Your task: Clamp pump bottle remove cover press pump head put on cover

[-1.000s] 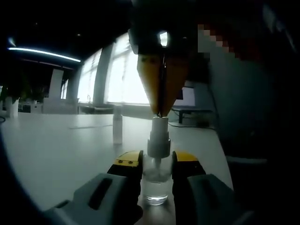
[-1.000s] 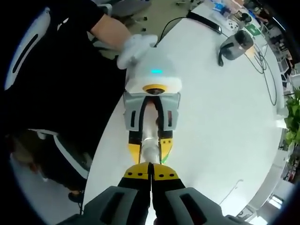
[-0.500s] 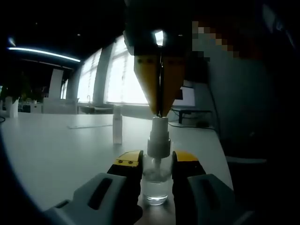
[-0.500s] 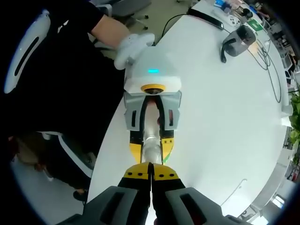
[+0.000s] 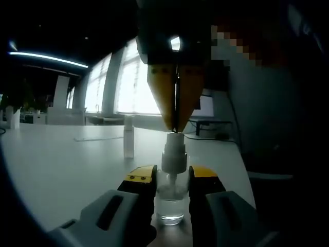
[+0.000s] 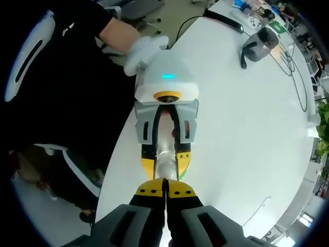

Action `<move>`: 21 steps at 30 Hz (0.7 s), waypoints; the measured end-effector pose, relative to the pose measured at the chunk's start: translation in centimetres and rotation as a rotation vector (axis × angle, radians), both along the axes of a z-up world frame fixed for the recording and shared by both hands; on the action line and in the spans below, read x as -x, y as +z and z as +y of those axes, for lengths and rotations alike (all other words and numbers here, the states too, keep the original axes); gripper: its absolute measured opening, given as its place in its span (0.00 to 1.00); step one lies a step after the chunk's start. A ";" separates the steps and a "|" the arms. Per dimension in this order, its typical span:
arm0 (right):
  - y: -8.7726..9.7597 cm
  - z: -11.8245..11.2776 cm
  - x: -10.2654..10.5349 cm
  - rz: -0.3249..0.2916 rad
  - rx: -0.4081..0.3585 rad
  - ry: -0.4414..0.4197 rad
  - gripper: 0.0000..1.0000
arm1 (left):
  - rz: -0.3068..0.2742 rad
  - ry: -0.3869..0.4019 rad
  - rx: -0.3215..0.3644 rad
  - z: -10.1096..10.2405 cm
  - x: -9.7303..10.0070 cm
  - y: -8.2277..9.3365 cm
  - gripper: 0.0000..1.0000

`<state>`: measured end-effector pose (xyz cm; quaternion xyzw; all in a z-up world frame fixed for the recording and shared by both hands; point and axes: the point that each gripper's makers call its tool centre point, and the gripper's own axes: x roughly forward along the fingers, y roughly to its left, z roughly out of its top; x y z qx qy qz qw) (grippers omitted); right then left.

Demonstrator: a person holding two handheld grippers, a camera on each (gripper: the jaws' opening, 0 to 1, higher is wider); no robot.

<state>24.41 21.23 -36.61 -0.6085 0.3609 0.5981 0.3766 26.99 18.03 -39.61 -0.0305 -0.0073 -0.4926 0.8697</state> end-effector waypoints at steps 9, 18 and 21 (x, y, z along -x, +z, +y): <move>-0.2 0.0 0.0 0.008 0.005 -0.015 0.00 | -0.001 -0.001 0.000 0.0 0.0 0.0 0.16; 0.4 -0.1 0.0 0.006 -0.002 -0.026 0.00 | -0.001 0.000 -0.001 0.0 0.0 0.0 0.16; 0.4 -0.1 -0.1 0.022 -0.013 -0.047 0.00 | 0.001 0.000 0.000 0.0 -0.1 0.0 0.16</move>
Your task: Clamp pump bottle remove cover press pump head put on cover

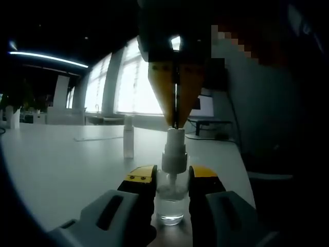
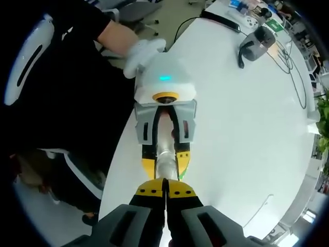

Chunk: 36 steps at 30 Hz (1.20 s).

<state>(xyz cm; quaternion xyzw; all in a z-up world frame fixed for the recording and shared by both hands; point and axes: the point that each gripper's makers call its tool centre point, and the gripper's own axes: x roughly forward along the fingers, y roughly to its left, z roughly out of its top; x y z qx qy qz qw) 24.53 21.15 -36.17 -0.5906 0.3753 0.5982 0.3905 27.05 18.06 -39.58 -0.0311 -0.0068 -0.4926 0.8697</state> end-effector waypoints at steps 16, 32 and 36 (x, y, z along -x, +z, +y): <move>-0.1 0.1 0.1 0.021 -0.013 0.009 0.00 | -0.002 0.002 -0.001 0.1 -0.1 -0.1 0.16; -0.1 0.2 0.1 0.009 0.022 0.019 0.00 | -0.001 0.000 0.000 0.1 -0.1 -0.1 0.16; -0.1 0.1 0.1 0.011 0.008 0.008 0.00 | -0.002 -0.001 0.000 0.0 -0.1 -0.1 0.16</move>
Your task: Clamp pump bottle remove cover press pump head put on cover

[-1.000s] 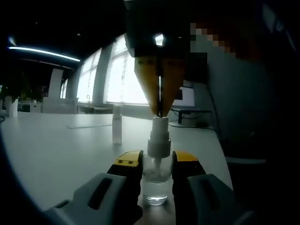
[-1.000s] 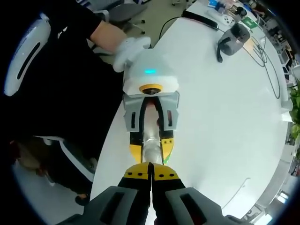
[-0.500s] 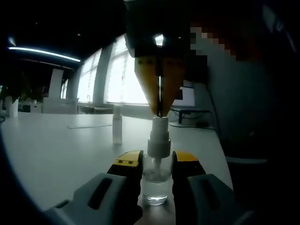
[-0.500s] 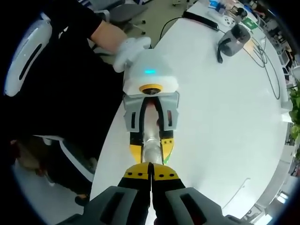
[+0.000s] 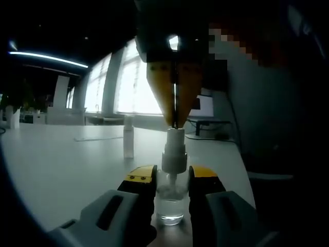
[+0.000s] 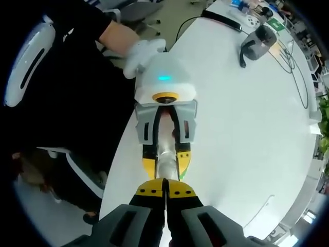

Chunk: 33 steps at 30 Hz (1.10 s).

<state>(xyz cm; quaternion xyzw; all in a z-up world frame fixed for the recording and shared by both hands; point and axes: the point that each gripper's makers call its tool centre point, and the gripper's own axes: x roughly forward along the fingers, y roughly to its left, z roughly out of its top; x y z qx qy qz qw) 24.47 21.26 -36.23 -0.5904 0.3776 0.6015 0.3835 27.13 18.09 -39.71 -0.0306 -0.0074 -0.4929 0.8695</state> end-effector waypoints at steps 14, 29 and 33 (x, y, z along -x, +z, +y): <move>0.1 0.0 0.0 -0.028 -0.041 0.018 0.00 | 0.002 -0.001 0.001 0.0 0.0 0.0 0.16; 0.0 0.1 0.0 -0.014 -0.031 0.016 0.00 | 0.003 -0.001 0.001 0.0 0.1 0.0 0.16; -0.2 0.1 0.1 -0.018 -0.020 0.027 0.00 | 0.001 0.000 0.001 0.0 0.1 0.0 0.16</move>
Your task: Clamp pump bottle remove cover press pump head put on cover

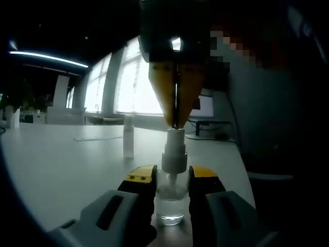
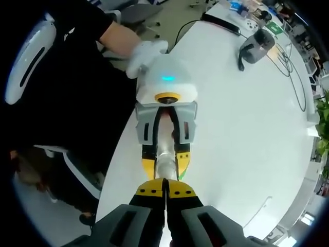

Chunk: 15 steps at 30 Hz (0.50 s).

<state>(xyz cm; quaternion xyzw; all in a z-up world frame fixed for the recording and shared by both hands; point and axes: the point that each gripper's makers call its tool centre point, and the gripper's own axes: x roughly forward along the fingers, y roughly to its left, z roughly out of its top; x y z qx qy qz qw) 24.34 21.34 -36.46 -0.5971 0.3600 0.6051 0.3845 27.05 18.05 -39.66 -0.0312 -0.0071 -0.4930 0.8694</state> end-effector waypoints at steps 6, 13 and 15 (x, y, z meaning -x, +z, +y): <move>-0.1 0.0 0.0 -0.010 0.028 0.016 0.00 | 0.000 0.000 0.000 0.0 0.1 0.0 0.16; -0.5 0.0 0.1 -0.017 0.060 0.036 0.00 | -0.001 0.000 -0.001 0.0 0.0 0.0 0.16; -0.4 -0.1 0.0 -0.020 0.063 0.038 0.00 | -0.001 0.001 0.000 -0.1 0.0 0.0 0.16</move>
